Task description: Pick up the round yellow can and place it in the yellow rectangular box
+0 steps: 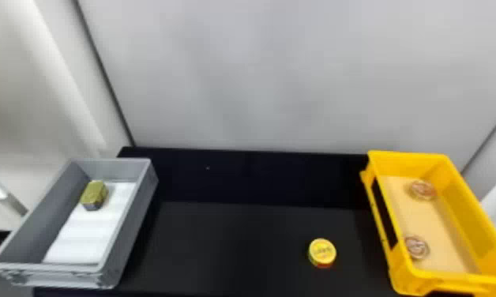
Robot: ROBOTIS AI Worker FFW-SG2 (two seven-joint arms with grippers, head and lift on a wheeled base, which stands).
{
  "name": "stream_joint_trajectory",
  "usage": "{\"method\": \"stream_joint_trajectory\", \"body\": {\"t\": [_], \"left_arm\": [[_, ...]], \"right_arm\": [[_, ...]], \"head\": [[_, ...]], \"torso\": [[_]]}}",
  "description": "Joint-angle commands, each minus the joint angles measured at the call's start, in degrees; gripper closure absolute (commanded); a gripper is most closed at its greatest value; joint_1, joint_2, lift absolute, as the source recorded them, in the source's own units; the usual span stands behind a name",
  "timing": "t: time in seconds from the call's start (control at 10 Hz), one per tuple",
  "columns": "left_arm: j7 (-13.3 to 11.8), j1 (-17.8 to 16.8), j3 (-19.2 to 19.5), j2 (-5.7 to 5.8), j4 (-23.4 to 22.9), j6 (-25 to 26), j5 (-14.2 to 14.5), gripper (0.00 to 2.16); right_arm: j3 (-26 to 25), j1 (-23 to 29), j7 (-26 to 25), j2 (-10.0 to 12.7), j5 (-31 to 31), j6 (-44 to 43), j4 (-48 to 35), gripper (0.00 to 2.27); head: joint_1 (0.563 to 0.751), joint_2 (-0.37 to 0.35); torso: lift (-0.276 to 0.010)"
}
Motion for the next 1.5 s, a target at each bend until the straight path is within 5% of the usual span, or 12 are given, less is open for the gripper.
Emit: {"method": "stream_joint_trajectory", "body": {"t": [0.0, 0.4, 0.8, 1.4], "left_arm": [[0.00, 0.00, 0.00, 0.05, -0.01, 0.02, 0.00, 0.00], [0.00, 0.00, 0.00, 0.05, -0.01, 0.02, 0.00, 0.00], [-0.17, -0.08, -0.18, -0.04, -0.10, 0.37, 0.09, 0.00], [-0.88, -0.79, -0.79, 0.05, -0.10, 1.51, 0.18, 0.00]], "right_arm": [[0.13, -0.04, -0.01, 0.00, 0.00, 0.01, 0.09, 0.07], [0.39, -0.21, -0.01, 0.00, 0.00, 0.01, 0.27, 0.07], [-1.63, -2.06, -0.89, 1.14, -7.21, 8.72, 1.32, 0.07], [-4.62, -1.27, 3.60, 8.44, -15.13, 28.33, 9.67, 0.08]], "head": [[0.694, 0.054], [0.694, 0.054], [0.694, 0.054], [0.694, 0.054]], "torso": [[-0.003], [-0.003], [-0.003], [-0.003]]}}
